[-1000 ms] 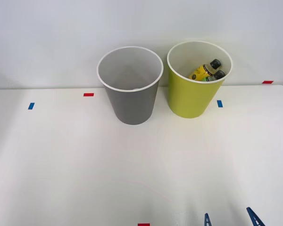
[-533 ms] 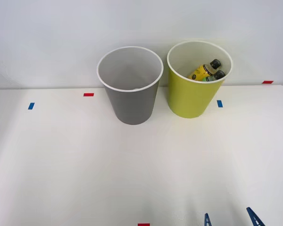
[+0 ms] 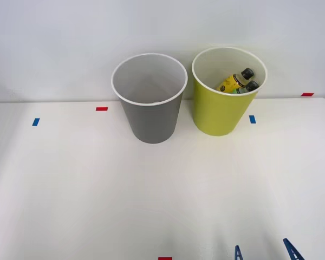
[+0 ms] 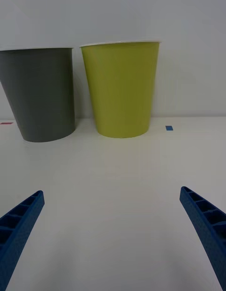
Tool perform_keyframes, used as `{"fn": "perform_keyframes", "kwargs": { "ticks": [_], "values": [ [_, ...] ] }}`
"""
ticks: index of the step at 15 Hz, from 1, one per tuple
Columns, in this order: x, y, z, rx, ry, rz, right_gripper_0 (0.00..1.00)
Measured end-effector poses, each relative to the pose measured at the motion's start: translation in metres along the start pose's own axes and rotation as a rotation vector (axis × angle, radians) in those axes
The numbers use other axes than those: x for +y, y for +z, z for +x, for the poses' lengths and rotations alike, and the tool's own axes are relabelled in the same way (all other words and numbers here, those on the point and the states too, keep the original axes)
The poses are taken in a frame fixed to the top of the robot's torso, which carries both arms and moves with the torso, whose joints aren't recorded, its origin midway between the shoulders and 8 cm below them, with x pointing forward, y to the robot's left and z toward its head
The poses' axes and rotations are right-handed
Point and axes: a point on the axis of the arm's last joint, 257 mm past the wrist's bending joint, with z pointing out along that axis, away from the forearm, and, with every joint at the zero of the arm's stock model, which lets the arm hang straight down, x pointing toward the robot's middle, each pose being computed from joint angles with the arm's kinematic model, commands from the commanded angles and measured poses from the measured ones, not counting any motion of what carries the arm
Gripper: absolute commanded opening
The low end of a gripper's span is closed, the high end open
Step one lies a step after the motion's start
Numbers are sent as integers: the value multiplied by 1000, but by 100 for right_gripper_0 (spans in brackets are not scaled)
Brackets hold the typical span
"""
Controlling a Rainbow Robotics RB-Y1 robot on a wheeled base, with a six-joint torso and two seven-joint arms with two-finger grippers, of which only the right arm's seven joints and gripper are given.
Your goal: Put cans in the gray bin, plastic bottles in the light green bin
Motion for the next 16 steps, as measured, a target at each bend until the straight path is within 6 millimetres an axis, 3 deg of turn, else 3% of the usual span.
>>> {"fn": "perform_keyframes", "kwargs": {
  "ticks": [16],
  "values": [
    [0,0,0,0,0,0,100]
  ]
}}
